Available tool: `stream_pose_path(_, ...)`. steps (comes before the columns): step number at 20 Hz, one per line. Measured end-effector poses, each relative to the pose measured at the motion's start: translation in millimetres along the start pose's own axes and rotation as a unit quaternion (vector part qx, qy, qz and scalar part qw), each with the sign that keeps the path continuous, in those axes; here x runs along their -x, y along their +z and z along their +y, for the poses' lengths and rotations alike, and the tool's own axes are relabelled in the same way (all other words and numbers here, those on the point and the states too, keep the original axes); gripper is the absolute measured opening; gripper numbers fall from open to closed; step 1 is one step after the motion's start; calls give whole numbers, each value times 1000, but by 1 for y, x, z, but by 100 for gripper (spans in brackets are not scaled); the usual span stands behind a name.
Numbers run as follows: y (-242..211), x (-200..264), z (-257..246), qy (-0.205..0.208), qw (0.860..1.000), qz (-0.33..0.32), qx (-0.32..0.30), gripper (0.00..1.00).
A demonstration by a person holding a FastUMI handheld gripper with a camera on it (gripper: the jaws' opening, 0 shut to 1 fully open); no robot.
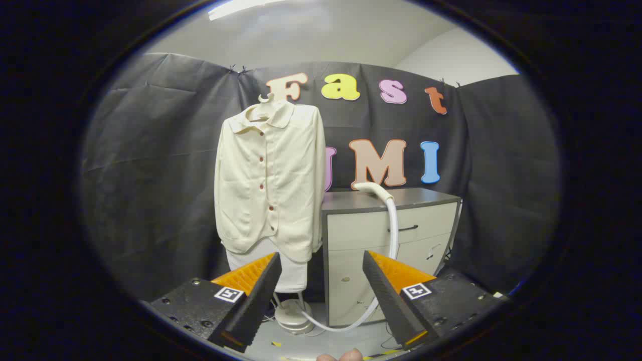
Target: Iron the clothes twice with a garment steamer, once on the left side and once on the right side.
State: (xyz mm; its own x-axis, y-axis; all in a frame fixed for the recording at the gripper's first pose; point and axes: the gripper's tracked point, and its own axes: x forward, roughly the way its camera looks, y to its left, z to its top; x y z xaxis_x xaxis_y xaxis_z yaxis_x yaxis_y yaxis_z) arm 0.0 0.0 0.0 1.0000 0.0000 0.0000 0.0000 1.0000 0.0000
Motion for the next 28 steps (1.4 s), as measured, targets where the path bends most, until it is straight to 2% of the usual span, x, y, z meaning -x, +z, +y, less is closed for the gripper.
stream_pose_path(15,0,-3,0,11,1000,3,1,99)
stream_pose_path(28,6,-38,-15,-35,999,-7,11,99)
